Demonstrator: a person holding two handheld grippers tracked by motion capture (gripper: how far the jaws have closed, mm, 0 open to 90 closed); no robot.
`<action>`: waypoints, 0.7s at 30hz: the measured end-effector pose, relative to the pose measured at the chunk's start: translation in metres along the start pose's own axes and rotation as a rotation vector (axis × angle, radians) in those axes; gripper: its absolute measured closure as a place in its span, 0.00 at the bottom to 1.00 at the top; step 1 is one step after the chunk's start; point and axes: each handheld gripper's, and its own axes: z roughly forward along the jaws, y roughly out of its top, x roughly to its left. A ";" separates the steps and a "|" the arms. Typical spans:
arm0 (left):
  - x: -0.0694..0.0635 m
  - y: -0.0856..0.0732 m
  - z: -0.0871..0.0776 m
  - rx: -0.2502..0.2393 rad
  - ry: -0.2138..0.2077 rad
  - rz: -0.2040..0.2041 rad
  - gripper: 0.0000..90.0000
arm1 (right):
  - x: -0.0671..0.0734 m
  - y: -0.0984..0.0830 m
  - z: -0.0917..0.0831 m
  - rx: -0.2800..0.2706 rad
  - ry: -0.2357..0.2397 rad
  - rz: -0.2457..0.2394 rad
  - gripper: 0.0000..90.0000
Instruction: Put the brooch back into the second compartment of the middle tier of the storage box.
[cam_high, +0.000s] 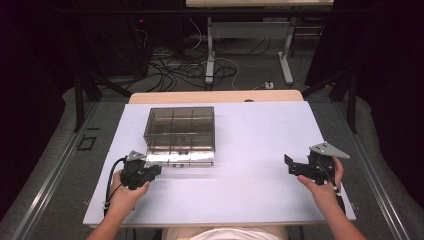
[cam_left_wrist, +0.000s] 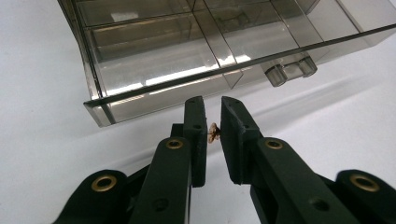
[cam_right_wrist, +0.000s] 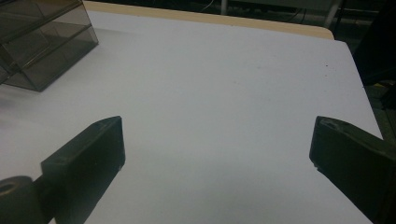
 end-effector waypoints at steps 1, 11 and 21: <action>0.000 0.000 -0.001 -0.006 0.000 -0.002 0.90 | 0.000 0.000 0.000 0.005 -0.002 -0.004 0.04; 0.002 0.002 -0.011 -0.043 -0.007 -0.021 0.90 | 0.002 0.001 0.001 -0.002 0.009 -0.027 0.06; 0.004 0.003 -0.023 -0.099 -0.005 -0.051 0.90 | 0.006 0.002 0.000 -0.012 0.015 -0.052 0.06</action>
